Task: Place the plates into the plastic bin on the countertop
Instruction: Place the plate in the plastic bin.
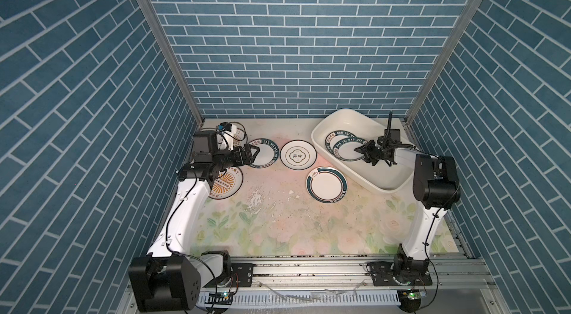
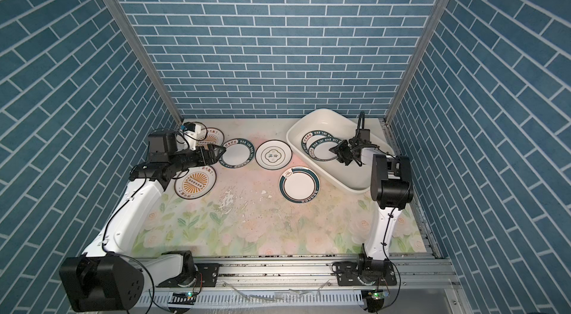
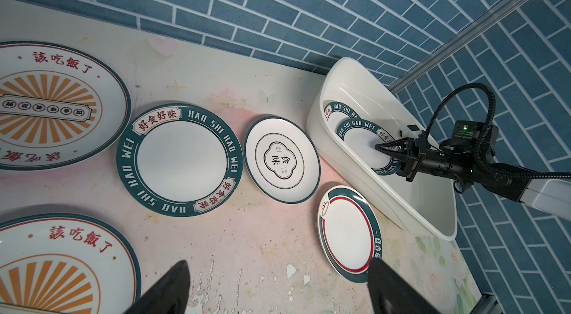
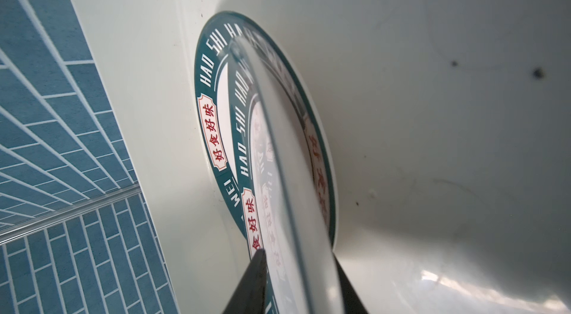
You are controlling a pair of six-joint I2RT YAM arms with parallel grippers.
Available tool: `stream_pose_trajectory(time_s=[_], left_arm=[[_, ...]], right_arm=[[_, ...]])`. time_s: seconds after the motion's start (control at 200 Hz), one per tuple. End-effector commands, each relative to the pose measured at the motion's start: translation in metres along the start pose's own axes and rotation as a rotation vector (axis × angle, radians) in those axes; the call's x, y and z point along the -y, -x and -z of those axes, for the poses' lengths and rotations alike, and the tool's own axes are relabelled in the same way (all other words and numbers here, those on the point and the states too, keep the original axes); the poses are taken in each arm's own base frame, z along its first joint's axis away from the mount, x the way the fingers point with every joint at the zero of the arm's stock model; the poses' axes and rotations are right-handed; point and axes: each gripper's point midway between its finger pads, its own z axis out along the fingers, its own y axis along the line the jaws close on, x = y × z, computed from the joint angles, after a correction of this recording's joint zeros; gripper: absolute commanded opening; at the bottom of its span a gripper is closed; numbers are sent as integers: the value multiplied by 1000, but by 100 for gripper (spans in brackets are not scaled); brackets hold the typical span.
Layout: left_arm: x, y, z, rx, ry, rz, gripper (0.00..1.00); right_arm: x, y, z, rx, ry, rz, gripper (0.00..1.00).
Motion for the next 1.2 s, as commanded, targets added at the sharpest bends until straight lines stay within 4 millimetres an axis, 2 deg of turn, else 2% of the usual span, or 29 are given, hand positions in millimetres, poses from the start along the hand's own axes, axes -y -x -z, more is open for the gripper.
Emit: stream_pose_trajectory(time_s=[0.0, 0.59, 1.0, 1.195], left_arm=[[0, 0, 1, 10, -8, -2, 91], [3, 0, 1, 15, -27, 8, 91], [5, 1, 3, 20, -29, 11, 91], [7, 0, 4, 19, -40, 22, 91]], right_arm=[[-5, 1, -2, -2, -21, 26, 32], [2, -2, -1, -25, -117, 16, 32], [-4, -2, 14, -26, -175, 32, 33], [-8, 1, 12, -28, -205, 48, 33]])
